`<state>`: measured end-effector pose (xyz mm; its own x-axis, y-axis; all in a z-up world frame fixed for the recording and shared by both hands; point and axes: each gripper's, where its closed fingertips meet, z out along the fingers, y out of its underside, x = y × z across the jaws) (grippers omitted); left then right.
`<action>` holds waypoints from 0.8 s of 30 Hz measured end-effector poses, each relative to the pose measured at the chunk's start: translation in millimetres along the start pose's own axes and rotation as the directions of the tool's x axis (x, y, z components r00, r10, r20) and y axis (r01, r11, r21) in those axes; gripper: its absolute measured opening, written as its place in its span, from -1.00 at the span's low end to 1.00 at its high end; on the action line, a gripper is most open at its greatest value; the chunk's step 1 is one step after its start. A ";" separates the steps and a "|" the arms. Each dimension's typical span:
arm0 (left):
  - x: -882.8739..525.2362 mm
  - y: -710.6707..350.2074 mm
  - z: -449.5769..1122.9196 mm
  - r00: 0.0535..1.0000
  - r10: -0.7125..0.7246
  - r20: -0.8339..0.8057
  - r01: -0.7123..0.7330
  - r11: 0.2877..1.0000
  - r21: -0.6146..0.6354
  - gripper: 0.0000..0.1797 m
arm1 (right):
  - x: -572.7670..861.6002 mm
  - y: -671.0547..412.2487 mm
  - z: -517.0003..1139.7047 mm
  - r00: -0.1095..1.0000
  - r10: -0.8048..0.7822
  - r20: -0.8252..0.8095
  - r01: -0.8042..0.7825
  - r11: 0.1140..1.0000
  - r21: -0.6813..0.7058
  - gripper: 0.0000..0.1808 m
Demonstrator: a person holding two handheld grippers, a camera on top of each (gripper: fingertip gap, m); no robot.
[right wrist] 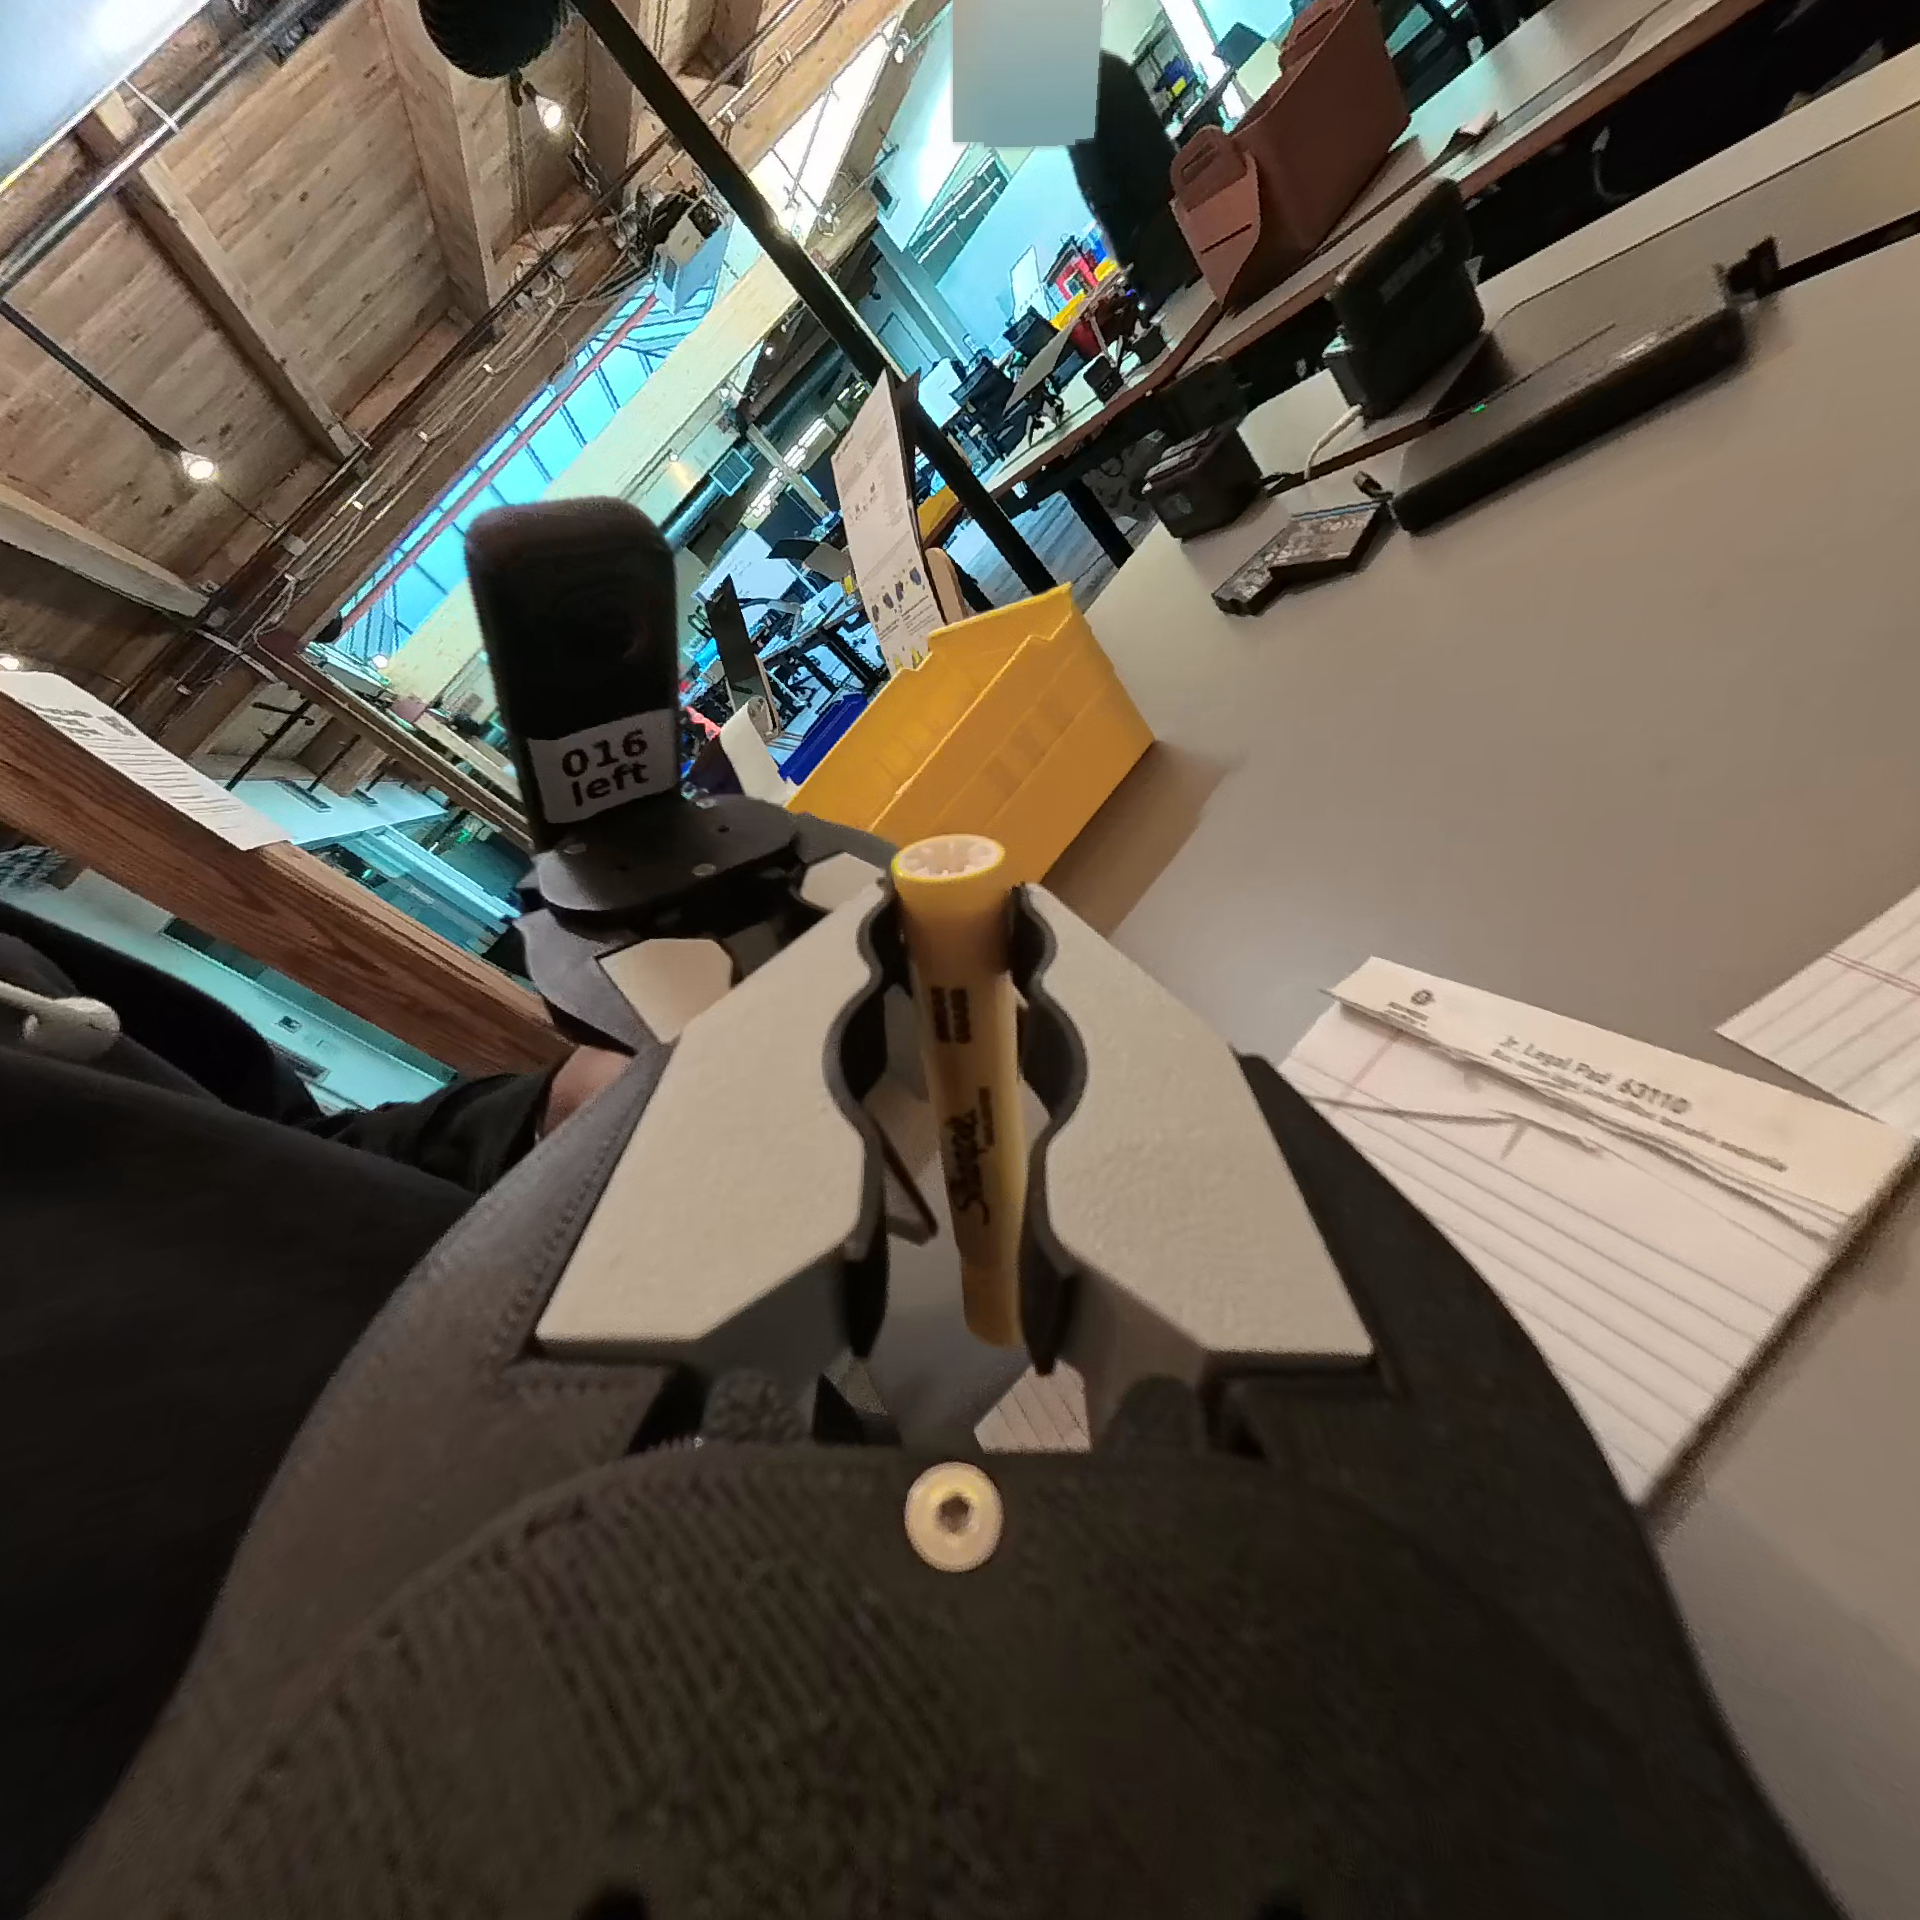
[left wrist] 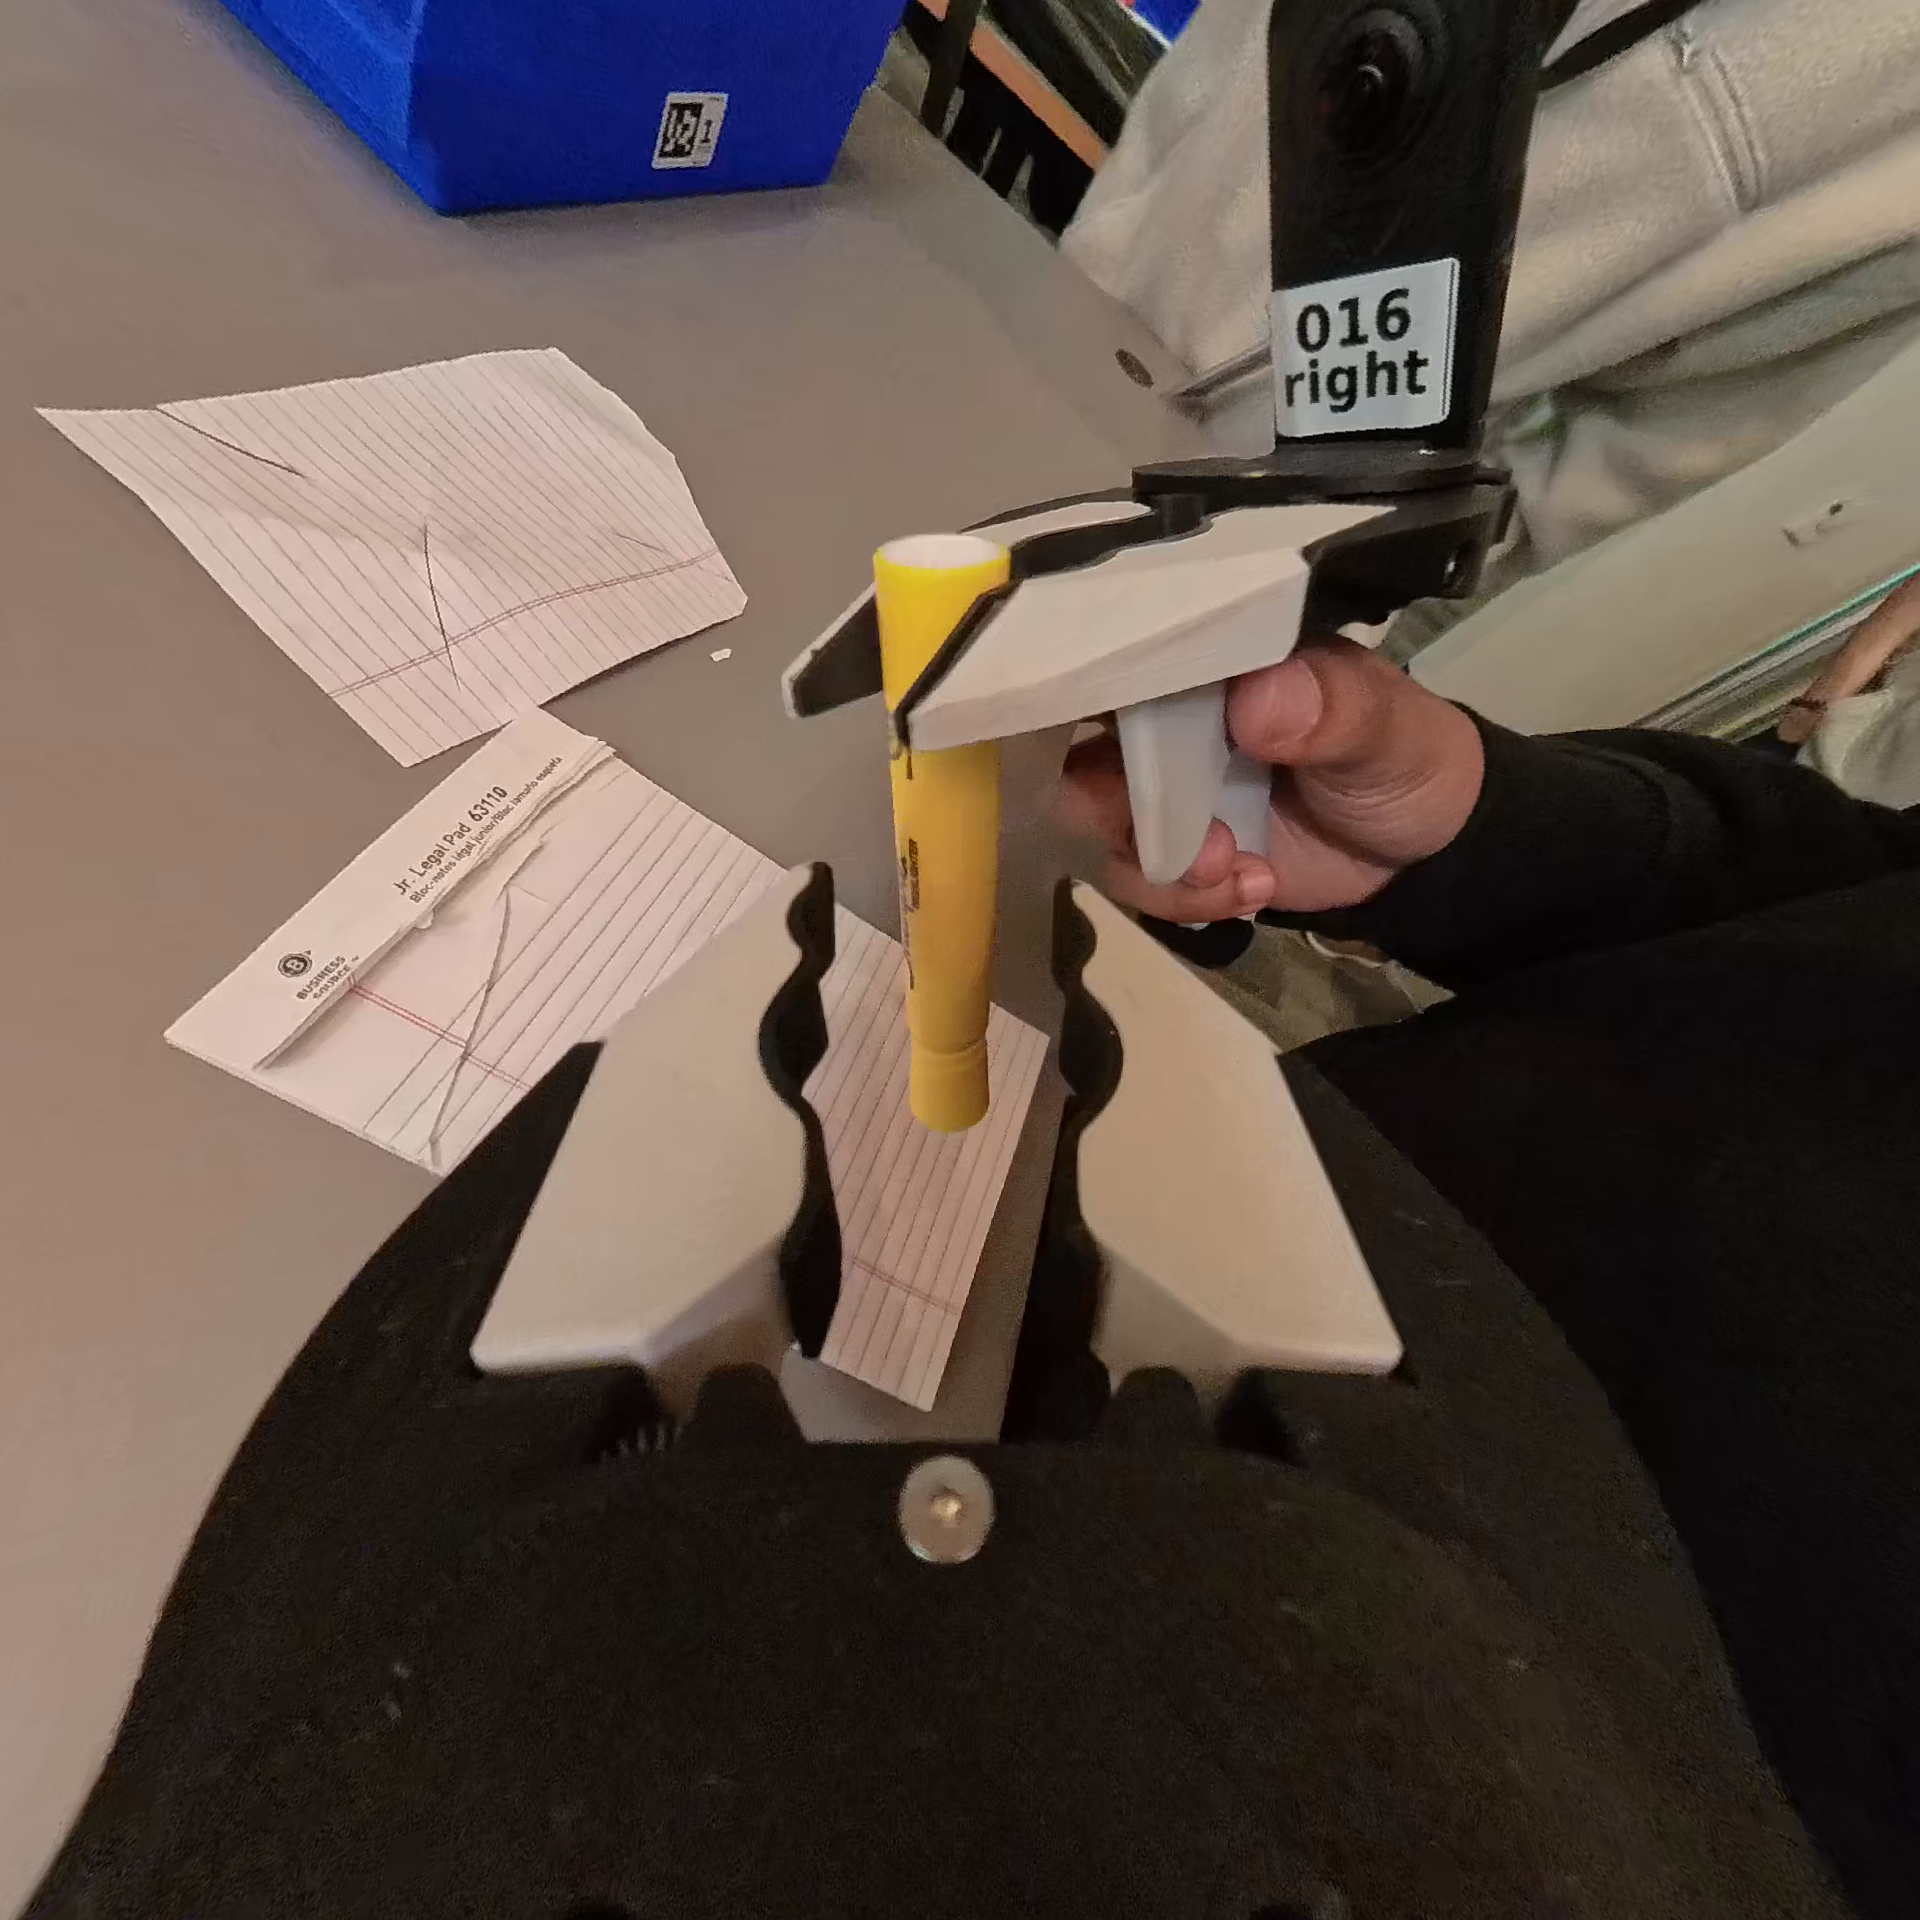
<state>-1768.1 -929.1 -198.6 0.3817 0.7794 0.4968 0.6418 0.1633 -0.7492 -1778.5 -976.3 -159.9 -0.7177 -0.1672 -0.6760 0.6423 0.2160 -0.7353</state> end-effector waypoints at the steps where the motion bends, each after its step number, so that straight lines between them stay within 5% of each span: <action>1: -1.1 -0.1 0.0 1.000 -0.011 -0.001 0.011 1.000 0.008 -0.59 | -1.6 -0.8 2.6 1.000 0.000 0.007 0.000 1.000 -0.002 -0.80; 3: -5.3 -2.1 -2.9 1.000 -0.020 0.016 0.019 0.999 0.029 -0.83 | -2.1 -2.8 8.1 1.000 -0.014 0.005 0.014 1.000 -0.006 -0.79; 10: -32.9 -14.9 -21.6 0.994 -0.079 0.080 0.071 0.992 0.104 -0.84 | 48.6 -78.8 -0.4 0.968 -0.183 -0.170 0.193 0.980 0.043 -0.57; 14: -56.7 -24.7 -26.7 0.982 -0.116 0.151 0.095 0.985 0.141 -0.84 | 157.8 -191.2 -17.5 0.728 -0.473 -0.497 0.504 0.860 -0.080 -0.53; 17: -70.8 -34.3 -25.4 0.963 -0.176 0.206 0.140 0.974 0.176 -0.83 | 238.0 -266.3 -10.6 0.538 -0.600 -0.592 0.602 0.765 -0.228 -0.54; 24: -88.0 -42.5 -3.7 0.918 -0.294 0.267 0.235 0.944 0.232 -0.83 | 313.8 -328.6 24.2 0.436 -0.695 -0.572 0.667 0.676 -0.313 -0.77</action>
<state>-1826.5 -1006.8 -208.9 -0.0161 0.8287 0.5595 0.5413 0.4777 -0.6920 -2208.3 -1123.0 -131.5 -0.9129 0.3274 0.2437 -0.1288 0.3355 -0.9332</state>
